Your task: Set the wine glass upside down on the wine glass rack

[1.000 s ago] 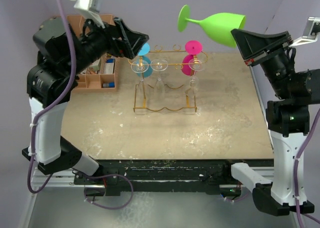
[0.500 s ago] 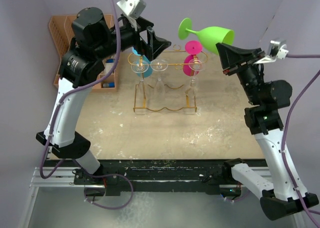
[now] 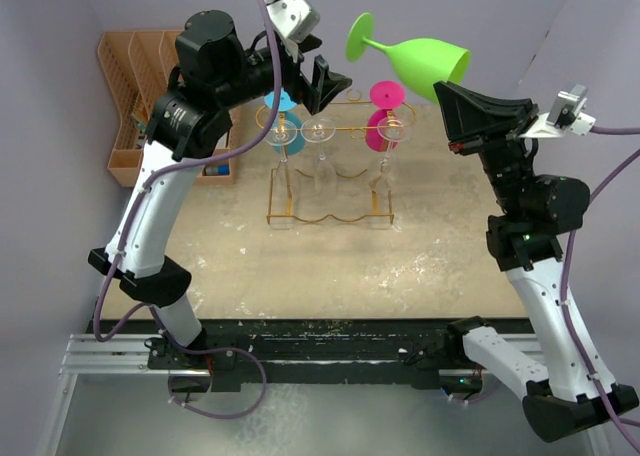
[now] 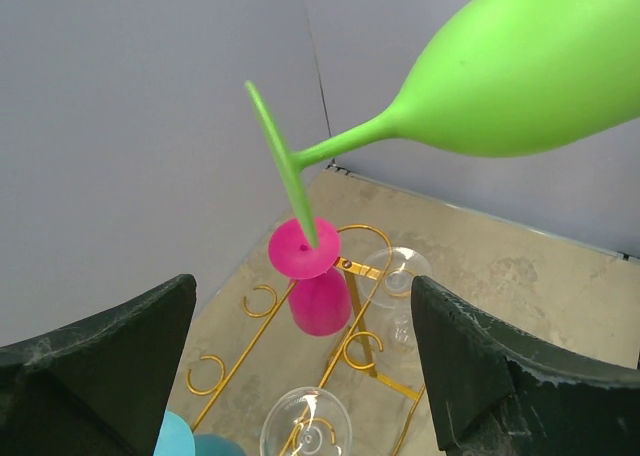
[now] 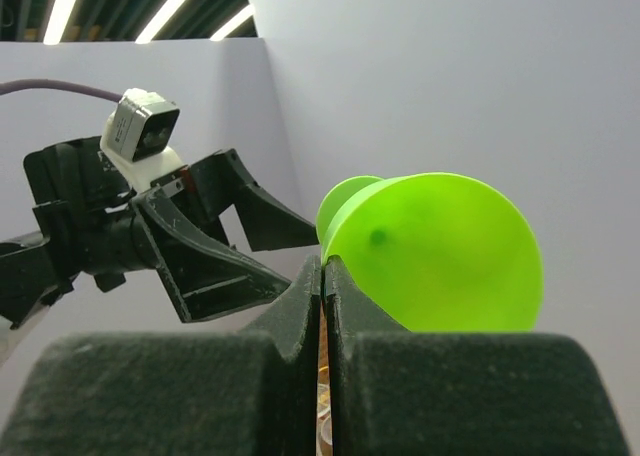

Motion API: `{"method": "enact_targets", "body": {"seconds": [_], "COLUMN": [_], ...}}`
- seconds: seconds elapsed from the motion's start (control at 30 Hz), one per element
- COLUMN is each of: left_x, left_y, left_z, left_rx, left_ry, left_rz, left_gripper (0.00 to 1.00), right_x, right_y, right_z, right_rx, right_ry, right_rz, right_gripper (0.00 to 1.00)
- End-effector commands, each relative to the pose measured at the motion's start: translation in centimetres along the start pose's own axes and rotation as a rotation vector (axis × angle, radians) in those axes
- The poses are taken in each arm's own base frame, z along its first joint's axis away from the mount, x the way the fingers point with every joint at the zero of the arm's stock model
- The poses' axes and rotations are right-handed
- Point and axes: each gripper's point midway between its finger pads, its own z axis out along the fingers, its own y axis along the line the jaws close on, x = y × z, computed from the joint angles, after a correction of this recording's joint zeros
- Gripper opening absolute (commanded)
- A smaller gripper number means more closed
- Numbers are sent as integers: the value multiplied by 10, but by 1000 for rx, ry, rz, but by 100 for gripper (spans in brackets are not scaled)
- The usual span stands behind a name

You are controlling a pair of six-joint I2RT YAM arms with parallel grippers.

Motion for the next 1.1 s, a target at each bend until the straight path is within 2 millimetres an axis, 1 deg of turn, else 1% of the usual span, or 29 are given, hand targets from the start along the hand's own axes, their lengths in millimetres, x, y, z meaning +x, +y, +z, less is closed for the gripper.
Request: {"method": "enact_targets", "body": {"seconds": [0.0, 0.13, 0.23, 0.27, 0.37, 0.4, 0.43, 0.5, 0.67, 0.73, 0.77, 0.87, 0.93, 1.03, 1.07], "left_x": [-24, -24, -23, -22, -14, -14, -14, -14, -21, -24, -25, -28, -29, -30, -31], "left_y": [-10, -18, -18, -15, -10, -8, -6, -3, 4, 6, 7, 10, 14, 14, 14], "left_z": [-1, 3, 6, 6, 9, 9, 10, 11, 11, 11, 11, 10, 10, 7, 6], "left_rx": [71, 135, 139, 127, 104, 96, 87, 70, 30, 23, 17, 1, -17, -17, -13], "left_ry": [-89, -100, -102, -98, -79, -78, -77, -79, -98, -106, -109, -114, -115, -114, -115], "left_rz": [79, 113, 135, 143, 159, 167, 169, 176, 190, 195, 198, 221, 237, 260, 266], "left_gripper": [86, 73, 63, 61, 60, 58, 55, 44, 19, 2, 0, 0, 0, 0, 0], "right_x": [-22, -15, -15, -16, -14, -14, -12, -10, 1, 7, 10, 19, 23, 25, 25], "right_y": [28, 33, 36, 36, 38, 40, 41, 43, 48, 48, 48, 49, 48, 42, 41], "right_z": [7, 4, -1, -2, -2, -2, -3, -3, -2, -2, -3, -5, -8, -14, -16], "right_rx": [-108, -134, -145, -144, -153, -159, -163, -171, -191, -191, -190, -198, -189, -149, -142], "right_ry": [-51, -34, -56, -60, -57, -55, -49, -45, -2, 17, 29, 65, 83, 83, 83], "right_rz": [8, 22, 32, 38, 55, 61, 68, 81, 121, 132, 139, 149, 152, 141, 135], "right_gripper": [0, 0, 0, 0, 0, 0, 0, 0, 0, 0, 0, 0, 4, 4, 7]}}
